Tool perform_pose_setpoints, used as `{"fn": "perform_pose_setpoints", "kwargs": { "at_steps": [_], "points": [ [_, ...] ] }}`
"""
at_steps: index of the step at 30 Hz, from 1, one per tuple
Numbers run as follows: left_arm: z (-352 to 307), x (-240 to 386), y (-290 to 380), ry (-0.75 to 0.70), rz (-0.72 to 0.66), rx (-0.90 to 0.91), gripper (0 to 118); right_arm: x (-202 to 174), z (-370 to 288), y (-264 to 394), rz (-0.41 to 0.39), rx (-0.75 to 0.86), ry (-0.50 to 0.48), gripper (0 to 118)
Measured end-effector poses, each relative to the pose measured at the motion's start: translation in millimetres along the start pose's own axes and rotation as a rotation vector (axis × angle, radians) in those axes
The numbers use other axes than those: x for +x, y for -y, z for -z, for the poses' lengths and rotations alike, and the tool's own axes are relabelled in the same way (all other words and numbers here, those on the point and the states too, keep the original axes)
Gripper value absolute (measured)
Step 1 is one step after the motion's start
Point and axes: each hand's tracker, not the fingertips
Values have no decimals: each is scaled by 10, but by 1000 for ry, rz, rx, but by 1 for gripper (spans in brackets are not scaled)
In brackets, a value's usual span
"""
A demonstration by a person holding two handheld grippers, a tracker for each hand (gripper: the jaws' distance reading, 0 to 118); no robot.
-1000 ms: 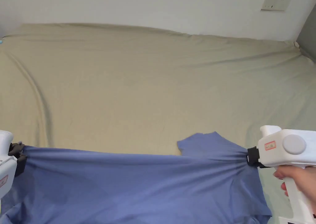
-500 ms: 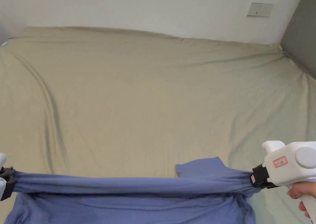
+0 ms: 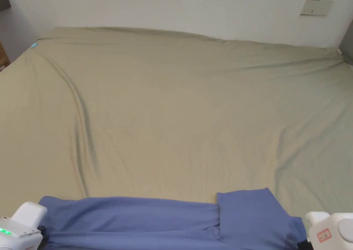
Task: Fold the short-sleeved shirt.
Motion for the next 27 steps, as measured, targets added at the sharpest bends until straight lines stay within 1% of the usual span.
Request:
{"fn": "perform_pose_setpoints", "kwargs": {
  "at_steps": [3, 5, 6, 7, 8, 9, 10, 11, 12, 13, 14, 15, 16, 17, 19, 21, 22, 24, 25, 26, 27],
  "points": [
    [111, 6, 11, 6, 30, -20, 0, 9, 96, 5, 25, -8, -9, 4],
    [155, 29, 9, 7, 47, -27, 1, 6, 134, 2, 25, -4, -8, 4],
    [198, 34, 2, 8, 49, -33, 3, 4, 140, 0, 26, -3, -5, 4],
    [230, 45, -4, 3, 52, -36, 9, -7, 127, 3, 30, -2, -3, 7],
    [212, 59, -15, -6, 59, -34, 17, -15, 105, -4, 29, -2, 0, 12],
    [179, 70, -41, -23, 64, -26, 35, -21, 60, -10, 23, 1, 8, 25],
    [138, 69, -74, -58, 68, -19, 52, -22, -4, -19, 26, 9, 12, 51],
    [96, 57, -107, -96, 68, -9, 60, -27, -65, -33, 34, 26, 24, 61],
    [8, 24, -160, -84, 45, 18, 60, -35, -182, -63, 36, 91, 68, 61],
    [-121, -38, -226, -58, 6, 72, 90, -53, -326, -94, 29, 167, 89, 105],
    [-232, -78, -282, -33, -32, 147, 101, -75, -467, -119, 21, 240, 96, 117],
    [-419, -136, -376, -21, -97, 241, 102, -136, -728, -155, 9, 359, 96, 117],
    [-599, -154, -476, -24, -142, 298, 102, -192, -928, -187, 5, 438, 99, 113],
    [-749, -181, -553, -33, -183, 355, 102, -254, -1101, -210, 3, 501, 97, 111],
    [-1101, -194, -706, -58, -267, 511, 102, -448, -1515, -230, -14, 672, 91, 111],
    [-1470, -60, -839, -106, -328, 665, 102, -671, -1833, -178, -48, 850, 79, 112],
    [-1638, 9, -883, -130, -337, 745, 102, -796, -1970, -137, -66, 937, 73, 113],
    [-1914, 183, -953, -144, -326, 854, 102, -1052, -2161, -64, -110, 1029, 69, 110],
    [-2038, 282, -987, -154, -314, 883, 101, -1188, -2239, -21, -140, 1068, 71, 101],
    [-2112, 367, -1005, -165, -309, 905, 100, -1302, -2281, 15, -160, 1090, 88, 90],
    [-2184, 455, -1021, -167, -304, 926, 94, -1433, -2308, 47, -182, 1128, 108, 71]
  ]
}}
